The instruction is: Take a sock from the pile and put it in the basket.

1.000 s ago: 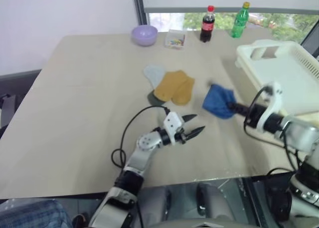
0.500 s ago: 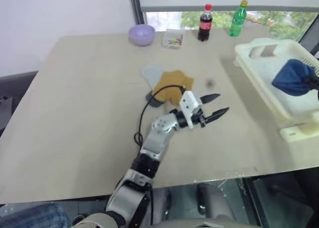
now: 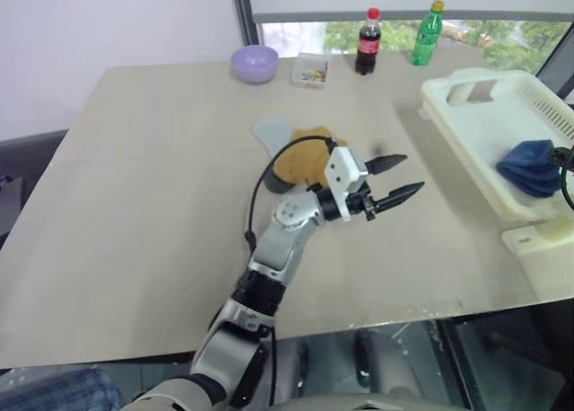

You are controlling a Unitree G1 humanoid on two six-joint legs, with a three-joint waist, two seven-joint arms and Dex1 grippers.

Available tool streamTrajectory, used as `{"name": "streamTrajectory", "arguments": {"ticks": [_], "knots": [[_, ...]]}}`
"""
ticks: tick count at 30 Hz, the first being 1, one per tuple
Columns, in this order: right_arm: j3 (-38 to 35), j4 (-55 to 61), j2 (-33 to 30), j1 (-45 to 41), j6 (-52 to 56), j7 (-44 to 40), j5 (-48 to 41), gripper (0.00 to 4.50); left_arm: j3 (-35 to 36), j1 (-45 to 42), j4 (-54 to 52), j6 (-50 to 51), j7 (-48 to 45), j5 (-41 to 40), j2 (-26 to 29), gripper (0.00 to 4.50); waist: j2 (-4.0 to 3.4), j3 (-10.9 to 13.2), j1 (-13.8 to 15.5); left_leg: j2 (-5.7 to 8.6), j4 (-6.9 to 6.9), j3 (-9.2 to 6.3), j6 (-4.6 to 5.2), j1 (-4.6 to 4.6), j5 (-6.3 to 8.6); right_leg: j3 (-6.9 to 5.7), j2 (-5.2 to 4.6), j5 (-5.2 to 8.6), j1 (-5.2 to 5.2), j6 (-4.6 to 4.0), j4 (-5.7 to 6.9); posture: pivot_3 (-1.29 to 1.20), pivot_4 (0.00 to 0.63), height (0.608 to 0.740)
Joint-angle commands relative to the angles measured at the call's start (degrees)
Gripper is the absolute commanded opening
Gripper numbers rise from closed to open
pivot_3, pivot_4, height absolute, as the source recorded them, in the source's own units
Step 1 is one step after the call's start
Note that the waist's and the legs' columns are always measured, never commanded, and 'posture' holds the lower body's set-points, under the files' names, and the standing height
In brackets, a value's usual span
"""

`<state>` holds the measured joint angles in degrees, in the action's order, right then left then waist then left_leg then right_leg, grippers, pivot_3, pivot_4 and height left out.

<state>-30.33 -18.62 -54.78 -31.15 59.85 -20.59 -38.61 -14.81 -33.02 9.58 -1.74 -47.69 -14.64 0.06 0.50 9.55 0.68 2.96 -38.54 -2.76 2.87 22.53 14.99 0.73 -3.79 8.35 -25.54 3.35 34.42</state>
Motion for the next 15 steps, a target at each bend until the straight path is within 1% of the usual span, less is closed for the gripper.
{"name": "streamTrajectory", "arguments": {"ticks": [1,7,10,12,15], "knots": [[1.56,4.50,-2.88,2.64,-6.51,-5.27,3.42,3.05,0.28,-0.41,-3.48,0.11,-0.02,-0.38,0.67,2.82,0.00,0.00,0.02,-0.01,0.00,-0.01,0.00,-0.01,0.00,0.00,0.01,0.00,0.00,0.00,0.00,0.00,0.150,0.732],[-0.11,11.66,-1.22,4.66,-18.50,-13.05,4.07,3.05,0.34,0.94,-4.97,1.16,-0.45,-0.52,2.79,2.82,0.00,0.00,-0.27,-0.03,-0.01,-0.05,0.00,-0.10,0.00,0.17,0.03,-0.01,0.00,0.04,0.01,0.00,0.150,0.732],[0.30,17.06,-0.31,5.58,-22.04,-17.24,2.83,3.05,0.39,2.07,-5.73,1.12,-0.15,0.40,4.58,2.82,0.01,0.01,-0.31,-0.08,-0.01,-0.07,0.00,-0.20,0.01,0.22,0.11,-0.02,0.03,0.06,0.05,0.00,0.150,0.732],[0.79,21.67,1.01,6.12,-22.31,-19.96,0.25,3.05,0.62,3.40,-7.45,2.72,-0.27,-0.36,5.81,2.82,0.02,0.01,-0.33,-0.09,-0.01,-0.06,0.00,-0.24,0.01,0.24,0.11,-0.02,0.04,0.06,0.08,0.00,0.150,0.732],[1.40,31.92,3.63,9.43,-19.53,-24.44,-7.33,3.05,0.49,5.81,-10.25,5.06,-0.54,-0.60,8.15,2.82,0.03,0.02,-0.14,-0.11,-0.01,-0.10,0.00,-0.26,0.01,0.26,0.13,-0.02,0.04,0.05,0.11,0.00,0.150,0.732]]}}
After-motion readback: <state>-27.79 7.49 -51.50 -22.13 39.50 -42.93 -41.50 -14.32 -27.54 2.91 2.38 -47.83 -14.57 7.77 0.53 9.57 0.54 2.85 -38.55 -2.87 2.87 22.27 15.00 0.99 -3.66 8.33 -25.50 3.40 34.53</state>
